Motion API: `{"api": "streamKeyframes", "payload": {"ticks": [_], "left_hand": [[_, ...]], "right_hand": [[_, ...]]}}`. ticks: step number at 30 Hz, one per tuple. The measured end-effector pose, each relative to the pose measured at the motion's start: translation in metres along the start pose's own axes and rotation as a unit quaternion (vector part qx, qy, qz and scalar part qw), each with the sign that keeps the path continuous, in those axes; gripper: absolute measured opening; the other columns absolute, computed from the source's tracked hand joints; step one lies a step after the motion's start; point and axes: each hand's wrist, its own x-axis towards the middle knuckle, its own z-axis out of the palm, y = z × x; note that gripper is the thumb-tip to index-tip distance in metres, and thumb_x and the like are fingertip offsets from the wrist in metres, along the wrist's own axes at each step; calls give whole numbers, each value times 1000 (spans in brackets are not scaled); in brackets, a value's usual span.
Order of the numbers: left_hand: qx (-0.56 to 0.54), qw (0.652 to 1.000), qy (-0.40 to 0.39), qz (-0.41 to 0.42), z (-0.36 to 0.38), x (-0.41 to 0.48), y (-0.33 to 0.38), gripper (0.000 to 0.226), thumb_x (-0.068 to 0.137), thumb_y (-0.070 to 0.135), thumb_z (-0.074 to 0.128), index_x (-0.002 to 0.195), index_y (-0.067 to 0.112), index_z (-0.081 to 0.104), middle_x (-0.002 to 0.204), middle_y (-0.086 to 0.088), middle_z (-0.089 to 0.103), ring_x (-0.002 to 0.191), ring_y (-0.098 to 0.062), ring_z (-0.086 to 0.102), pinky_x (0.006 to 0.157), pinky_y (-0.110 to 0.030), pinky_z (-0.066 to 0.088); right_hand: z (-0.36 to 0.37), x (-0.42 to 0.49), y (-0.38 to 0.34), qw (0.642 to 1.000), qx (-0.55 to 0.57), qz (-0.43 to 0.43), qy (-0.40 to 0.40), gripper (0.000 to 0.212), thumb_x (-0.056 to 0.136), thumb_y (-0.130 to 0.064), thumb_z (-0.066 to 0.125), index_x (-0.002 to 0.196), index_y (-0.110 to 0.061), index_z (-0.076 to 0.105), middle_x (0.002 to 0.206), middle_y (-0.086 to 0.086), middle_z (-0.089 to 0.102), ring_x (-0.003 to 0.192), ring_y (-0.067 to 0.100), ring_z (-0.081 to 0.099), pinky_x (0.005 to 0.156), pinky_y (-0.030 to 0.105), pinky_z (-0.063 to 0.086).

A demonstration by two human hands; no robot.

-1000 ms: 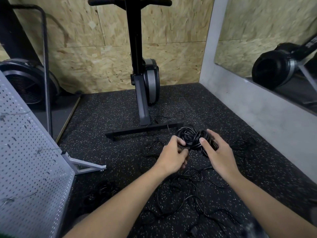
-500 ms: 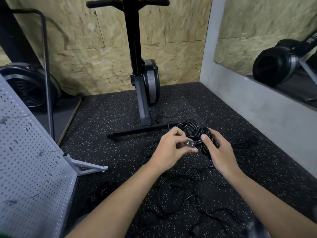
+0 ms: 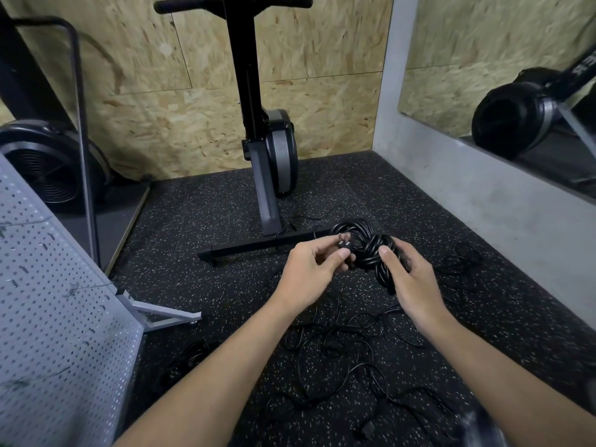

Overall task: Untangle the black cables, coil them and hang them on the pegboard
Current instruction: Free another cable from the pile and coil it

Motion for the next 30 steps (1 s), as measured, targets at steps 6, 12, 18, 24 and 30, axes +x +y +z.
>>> {"api": "streamKeyframes", "payload": {"ticks": [6,12,18,24,30], "left_hand": [[-12,997,44,-68,5,0,2,25,92,26,80,104,14,62,78,-6,79,71,-29,75,83,-53,61],[40,991,87,-91,7,1,-1,16,89,28,82,91,19,69,68,-3,76,61,-18,73,73,-42,62],[106,983,143,-39,10,-3,0,10,95,29,77,100,21,82,80,10,77,74,-2,71,73,-18,57],[207,973,95,25,17,-10,-5,25,102,11,64,125,8,72,101,-7,69,92,-17,64,79,-9,43],[146,968,202,13,11,-6,-1,13,86,16,85,98,13,84,88,9,76,77,-2,69,75,-11,53]], "right_hand": [[5,-2,-2,1000,24,8,-16,31,101,-43,63,131,-39,66,122,-18,72,117,1,65,111,42,49],[9,-8,-8,999,16,-22,-17,26,101,-36,65,127,-41,64,118,-25,70,113,-9,63,105,27,48],[10,-11,-9,997,-24,-59,-45,42,100,-38,65,141,-33,60,126,-24,68,120,-7,61,104,23,46],[13,-12,-8,997,-42,-46,-35,37,100,-45,63,136,-45,56,123,-29,65,115,-12,59,103,23,46],[13,-12,-5,997,-19,-48,-53,41,100,-44,63,140,-35,58,129,-22,67,120,-6,60,107,28,47]]}}
